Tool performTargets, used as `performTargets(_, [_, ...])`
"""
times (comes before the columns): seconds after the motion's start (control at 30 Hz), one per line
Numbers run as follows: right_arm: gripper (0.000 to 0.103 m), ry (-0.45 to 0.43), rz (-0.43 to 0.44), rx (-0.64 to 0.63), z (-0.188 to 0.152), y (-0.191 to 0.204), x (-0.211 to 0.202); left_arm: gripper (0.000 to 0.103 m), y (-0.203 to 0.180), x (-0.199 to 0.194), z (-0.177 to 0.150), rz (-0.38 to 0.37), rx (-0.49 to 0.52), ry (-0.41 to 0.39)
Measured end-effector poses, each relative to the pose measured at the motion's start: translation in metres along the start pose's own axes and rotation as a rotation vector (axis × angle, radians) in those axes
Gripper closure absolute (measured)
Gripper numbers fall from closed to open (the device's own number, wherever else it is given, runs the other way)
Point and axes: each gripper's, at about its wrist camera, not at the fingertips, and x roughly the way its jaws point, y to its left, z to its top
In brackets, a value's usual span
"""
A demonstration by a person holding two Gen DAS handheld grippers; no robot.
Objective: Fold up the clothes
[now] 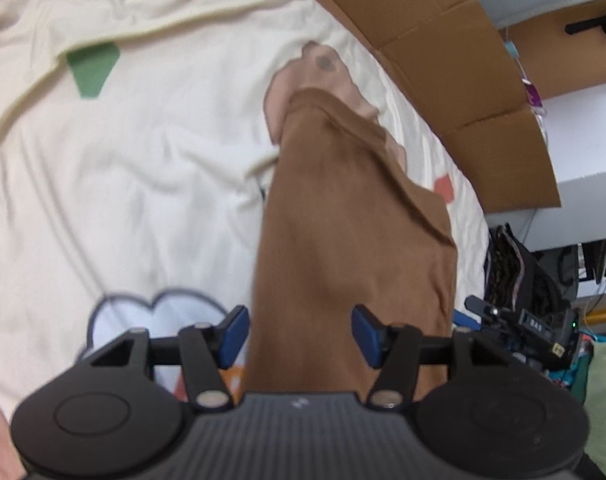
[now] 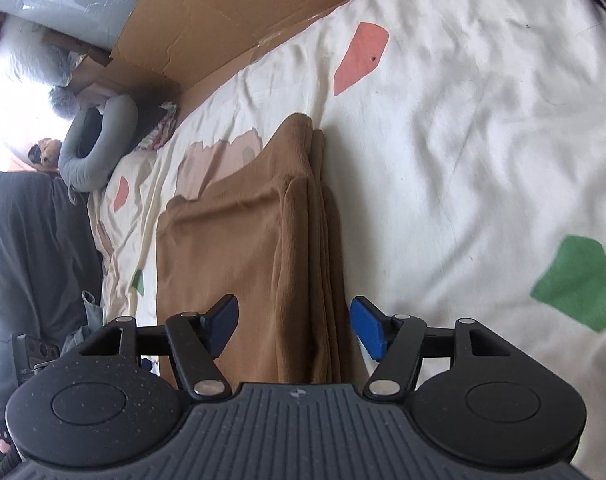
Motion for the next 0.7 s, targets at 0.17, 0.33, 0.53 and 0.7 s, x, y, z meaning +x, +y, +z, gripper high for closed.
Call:
performTargets(0.17, [0.034,0.000,0.029,0.026,0.013,-0.009,0.012,0.038,0.004,0.013,0.021,-0.017,-0.002,-0.023])
performTargets(0.33, [0.033,-0.018,0.038,0.055,0.020,-0.010,0.018,0.038,0.004,0.028,0.036,-0.017,0.009,-0.026])
performTargets(0.53, [0.033,-0.015,0.037,0.082,0.025,-0.019,0.030,0.038,0.006,0.041,0.051,-0.034,-0.002,-0.039])
performTargets(0.7, [0.033,-0.016,0.085,0.104,0.029,-0.023,0.038,0.038,0.010,0.049,0.056,-0.061,-0.025,-0.051])
